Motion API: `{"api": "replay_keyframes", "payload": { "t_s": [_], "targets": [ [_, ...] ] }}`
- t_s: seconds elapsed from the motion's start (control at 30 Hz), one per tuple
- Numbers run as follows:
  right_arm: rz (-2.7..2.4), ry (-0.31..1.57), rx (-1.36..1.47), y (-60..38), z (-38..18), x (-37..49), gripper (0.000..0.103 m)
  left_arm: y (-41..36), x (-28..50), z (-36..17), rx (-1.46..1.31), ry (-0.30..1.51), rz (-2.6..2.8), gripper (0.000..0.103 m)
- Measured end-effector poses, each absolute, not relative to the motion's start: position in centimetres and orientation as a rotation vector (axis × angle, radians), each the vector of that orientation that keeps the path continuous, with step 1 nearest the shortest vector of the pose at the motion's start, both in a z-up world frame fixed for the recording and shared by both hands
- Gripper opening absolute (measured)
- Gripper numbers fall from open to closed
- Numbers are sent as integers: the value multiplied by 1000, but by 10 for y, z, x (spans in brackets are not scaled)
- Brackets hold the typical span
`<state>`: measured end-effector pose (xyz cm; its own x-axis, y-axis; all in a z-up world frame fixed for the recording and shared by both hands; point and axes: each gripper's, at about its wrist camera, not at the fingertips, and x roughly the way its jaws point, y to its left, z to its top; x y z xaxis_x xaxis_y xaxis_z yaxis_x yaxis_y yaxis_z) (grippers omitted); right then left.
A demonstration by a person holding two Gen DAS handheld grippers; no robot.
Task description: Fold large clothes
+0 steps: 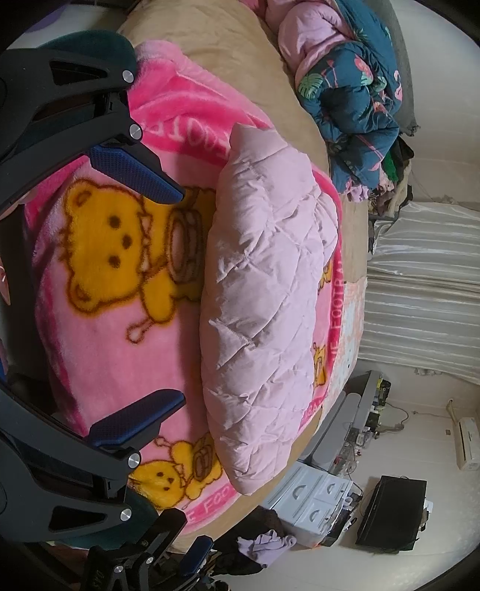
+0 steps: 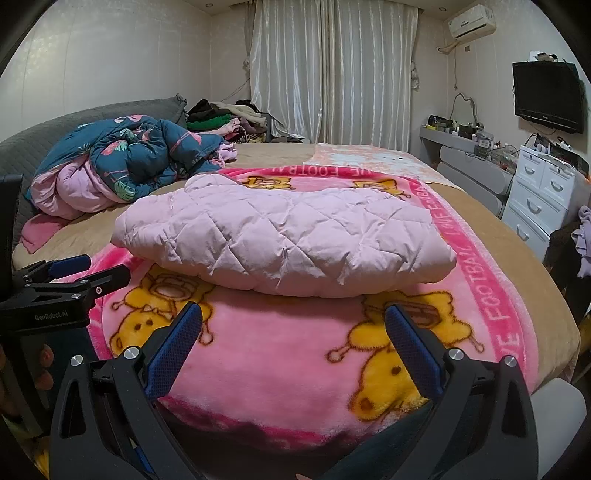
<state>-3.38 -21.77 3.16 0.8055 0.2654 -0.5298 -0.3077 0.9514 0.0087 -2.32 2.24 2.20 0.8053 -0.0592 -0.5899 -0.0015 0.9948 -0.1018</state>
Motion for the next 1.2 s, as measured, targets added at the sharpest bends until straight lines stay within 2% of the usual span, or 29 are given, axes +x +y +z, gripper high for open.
{"api": "replay_keyframes", "payload": {
  "t_s": [1.2],
  "targets": [
    [307,556,-81,-219,32,-33,99,26,-24,22,-96,631,-31,94]
  ]
}}
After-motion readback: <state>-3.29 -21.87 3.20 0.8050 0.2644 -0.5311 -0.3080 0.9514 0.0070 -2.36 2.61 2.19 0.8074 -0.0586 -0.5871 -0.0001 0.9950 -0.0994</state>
